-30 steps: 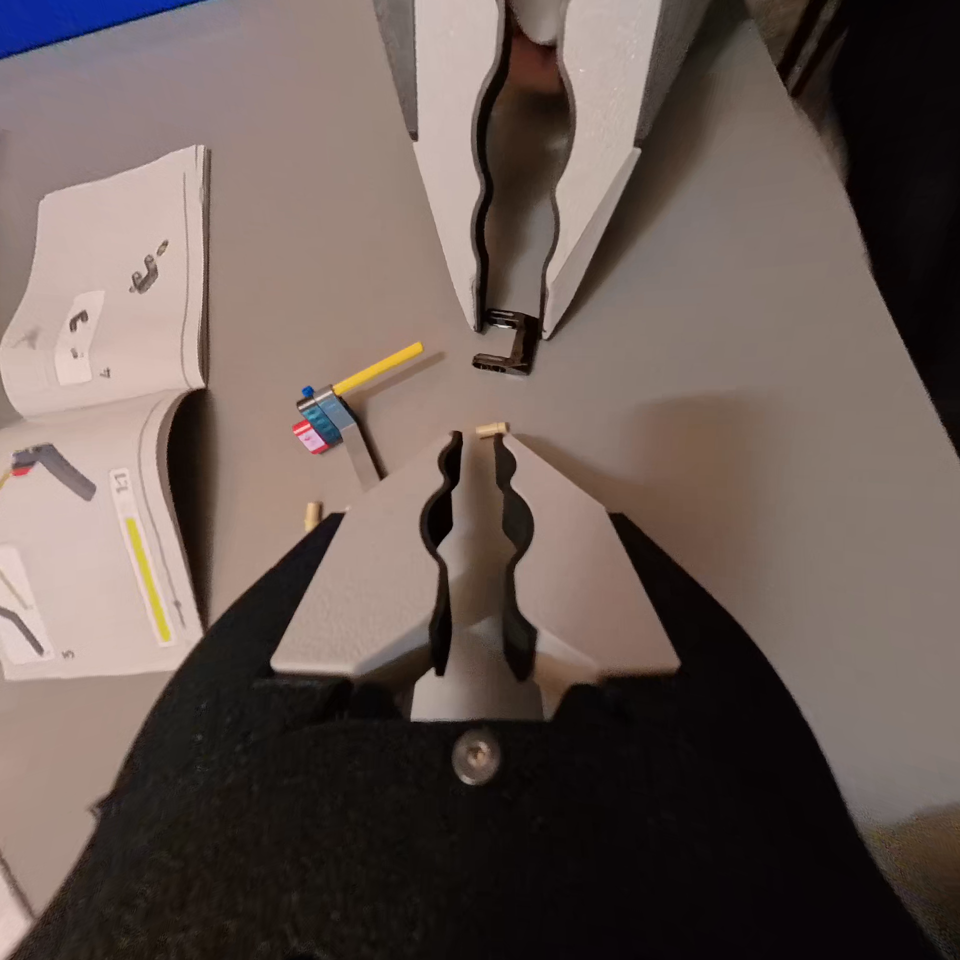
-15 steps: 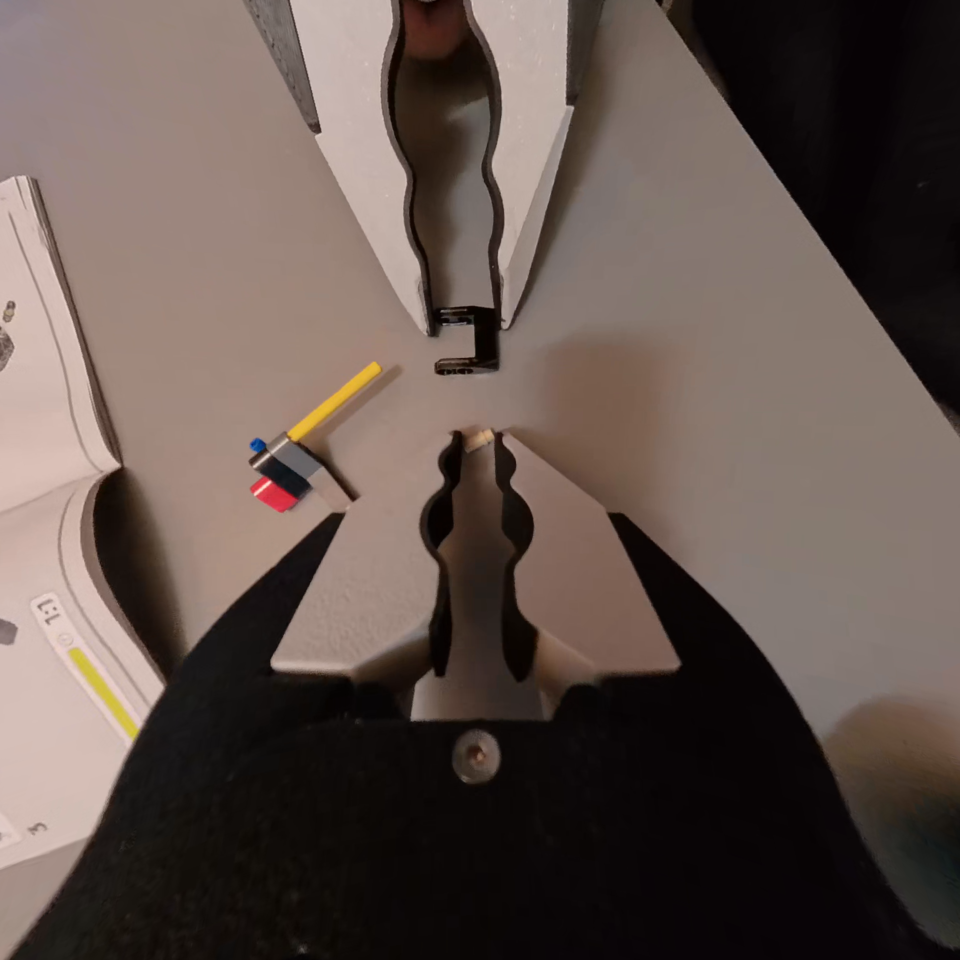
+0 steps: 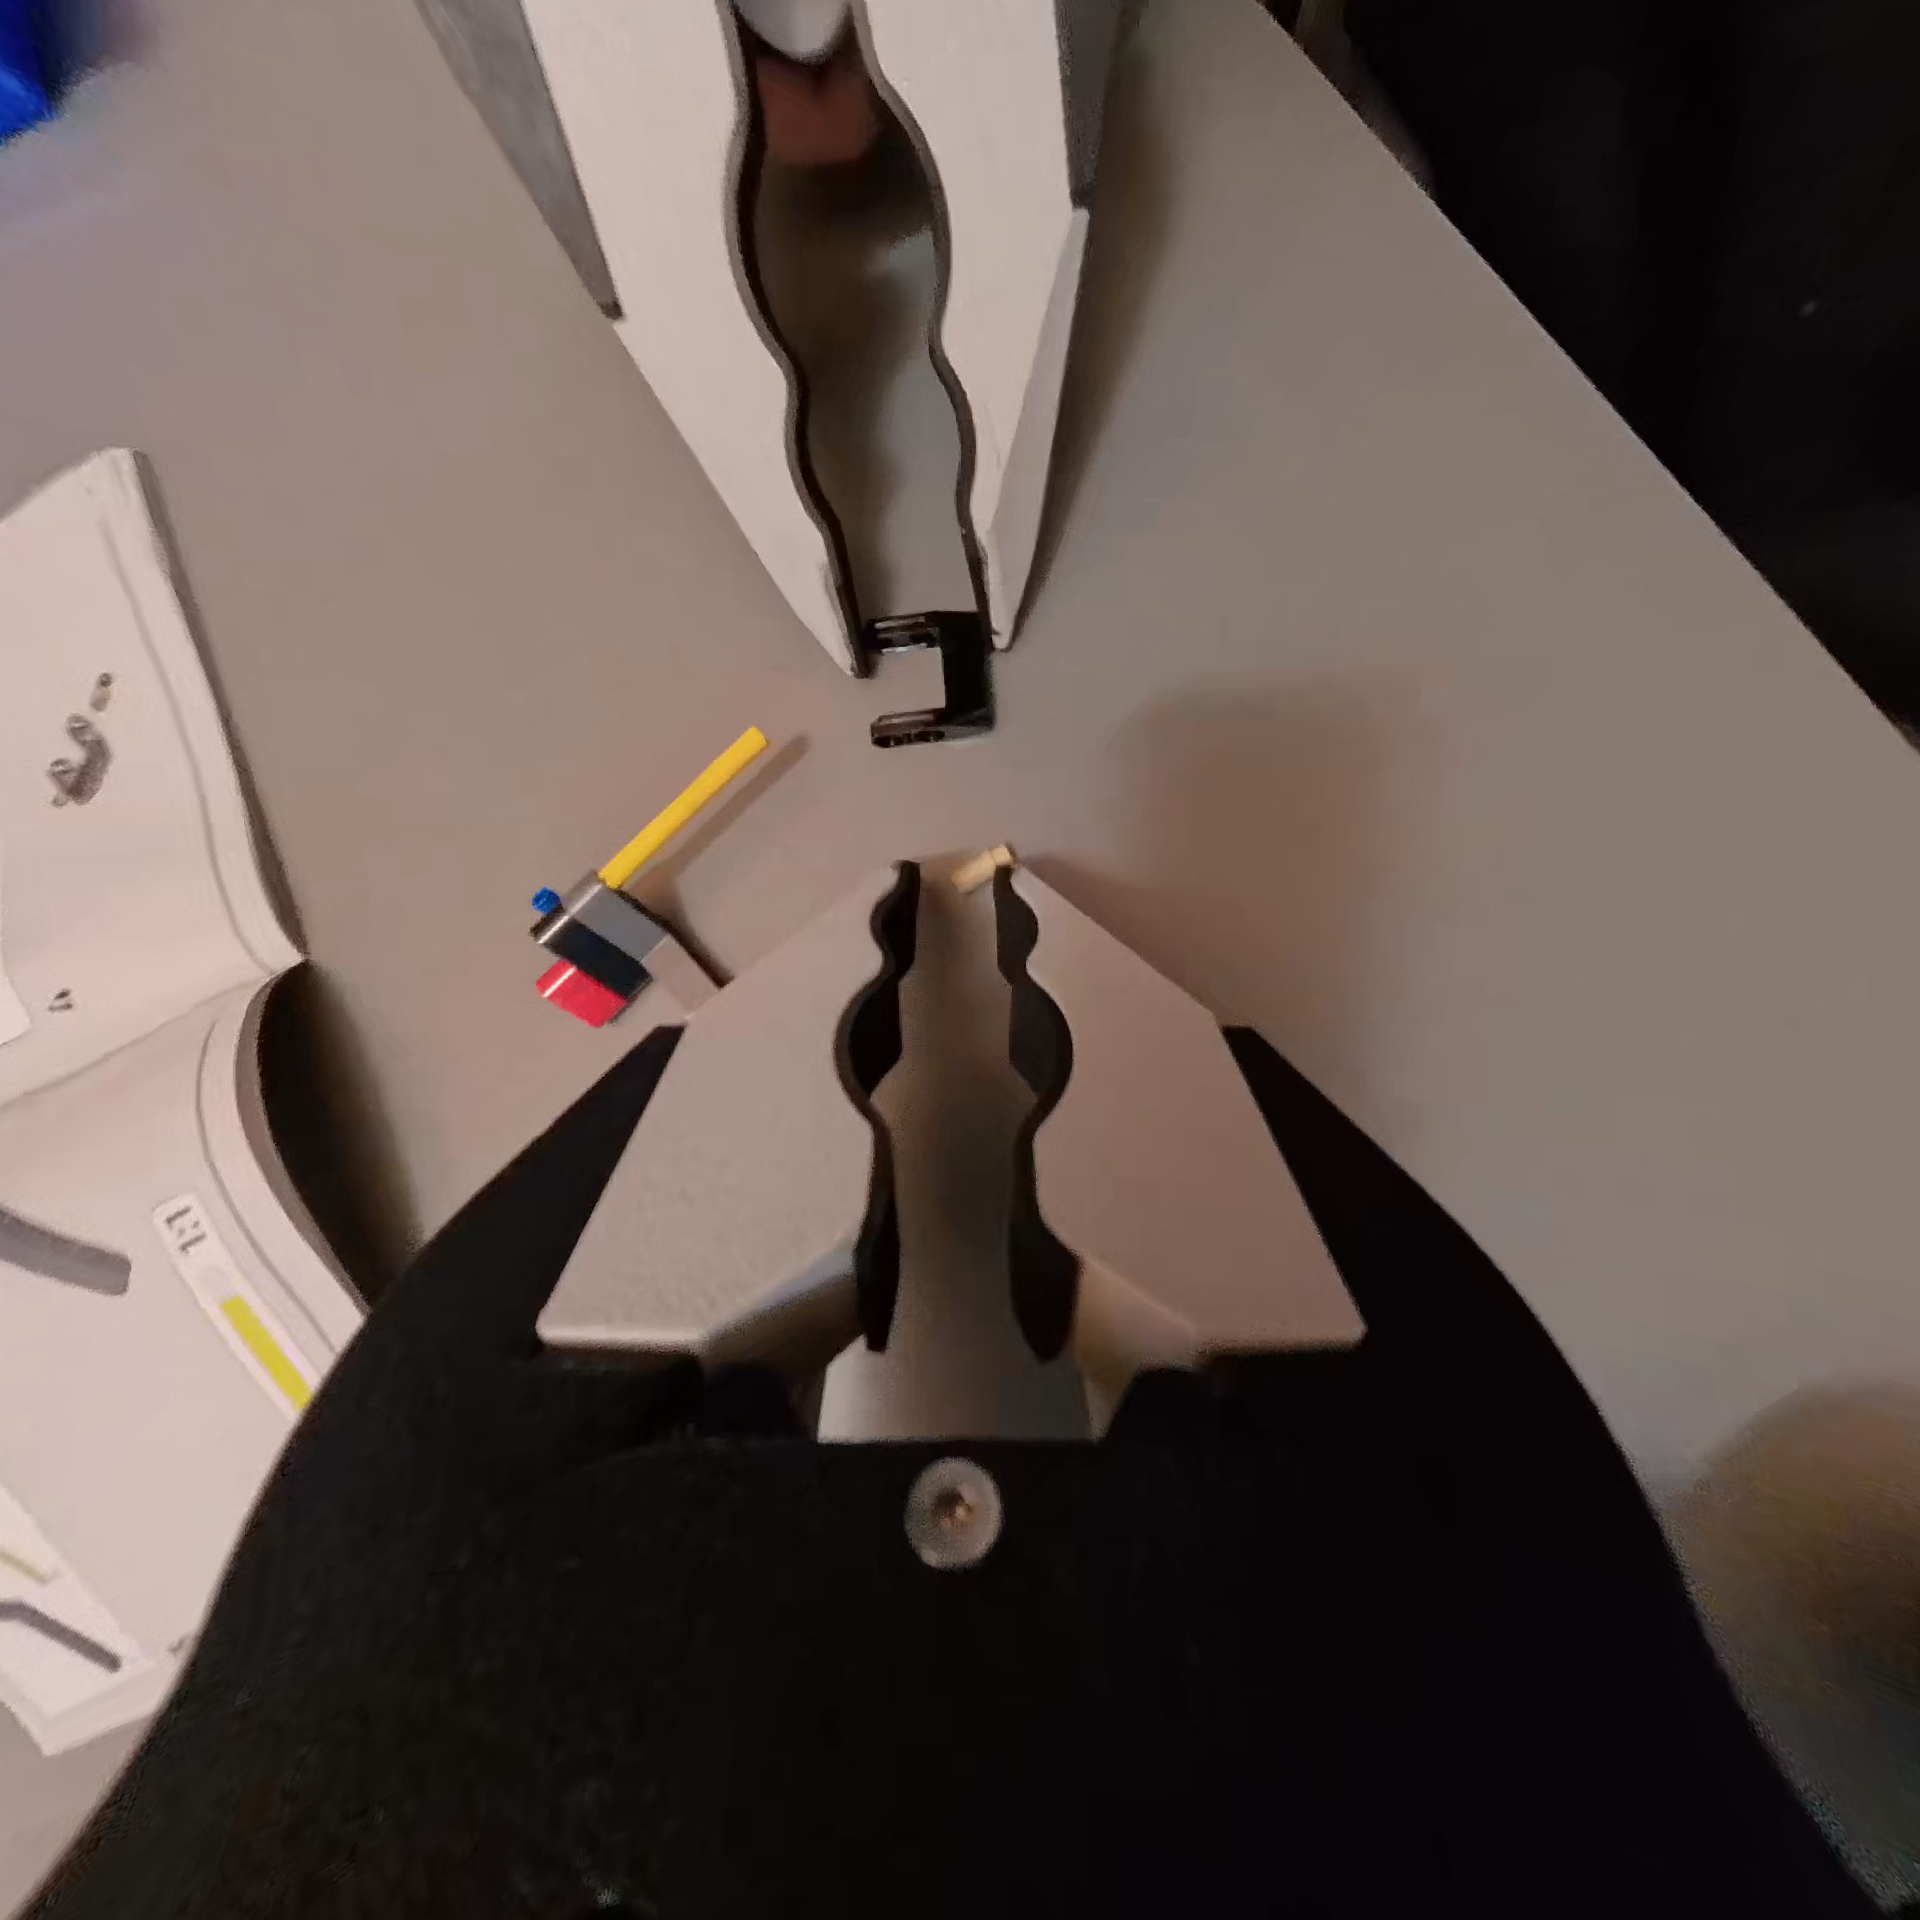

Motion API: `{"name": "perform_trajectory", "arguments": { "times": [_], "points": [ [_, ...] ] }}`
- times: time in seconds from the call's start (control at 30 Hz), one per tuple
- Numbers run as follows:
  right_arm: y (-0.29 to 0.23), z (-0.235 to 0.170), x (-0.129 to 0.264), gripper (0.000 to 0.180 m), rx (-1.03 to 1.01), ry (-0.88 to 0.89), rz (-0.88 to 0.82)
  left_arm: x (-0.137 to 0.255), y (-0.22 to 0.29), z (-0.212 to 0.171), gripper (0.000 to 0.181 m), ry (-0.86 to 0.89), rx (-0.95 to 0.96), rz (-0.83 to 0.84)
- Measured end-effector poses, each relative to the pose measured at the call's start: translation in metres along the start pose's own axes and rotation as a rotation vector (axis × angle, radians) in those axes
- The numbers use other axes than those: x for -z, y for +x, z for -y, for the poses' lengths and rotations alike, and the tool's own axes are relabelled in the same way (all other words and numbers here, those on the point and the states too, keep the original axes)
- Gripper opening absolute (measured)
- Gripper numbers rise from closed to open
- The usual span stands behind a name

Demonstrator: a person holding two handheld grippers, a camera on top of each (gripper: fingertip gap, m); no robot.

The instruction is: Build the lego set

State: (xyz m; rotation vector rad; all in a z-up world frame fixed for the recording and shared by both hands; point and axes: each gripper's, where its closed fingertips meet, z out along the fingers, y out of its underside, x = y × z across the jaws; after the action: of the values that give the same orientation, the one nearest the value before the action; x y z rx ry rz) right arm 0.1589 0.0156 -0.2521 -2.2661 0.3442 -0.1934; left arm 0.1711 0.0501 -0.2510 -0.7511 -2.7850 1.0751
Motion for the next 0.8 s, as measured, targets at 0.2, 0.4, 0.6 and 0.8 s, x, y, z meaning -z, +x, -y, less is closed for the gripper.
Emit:
{"name": "perform_trajectory", "arguments": {
  "times": [0.2, 0.4, 0.6, 0.8],
  "points": [
    [0.0000, 0.0000, 0.0001, 0.022, 0.005, 0.000, -0.004, -0.0054, 0.0072, -0.0006, 0.004, -0.041, 0.011, -0.127],
    [-0.0001, -0.0001, 0.0002, 0.022, 0.007, 0.000, -0.006, -0.0028, 0.0093, -0.0014, 0.015, 0.011, 0.137, -0.031],
    [0.0000, -0.0001, 0.0001, 0.022, 0.004, 0.000, -0.003, -0.0075, 0.0050, 0.0043, 0.017, 0.047, 0.317, 0.089],
    [0.0003, -0.0001, -0.0003, 0.023, 0.000, -0.001, -0.002, -0.0103, 0.0002, 0.0051, 0.003, 0.039, 0.360, 0.190]
  ]
}}
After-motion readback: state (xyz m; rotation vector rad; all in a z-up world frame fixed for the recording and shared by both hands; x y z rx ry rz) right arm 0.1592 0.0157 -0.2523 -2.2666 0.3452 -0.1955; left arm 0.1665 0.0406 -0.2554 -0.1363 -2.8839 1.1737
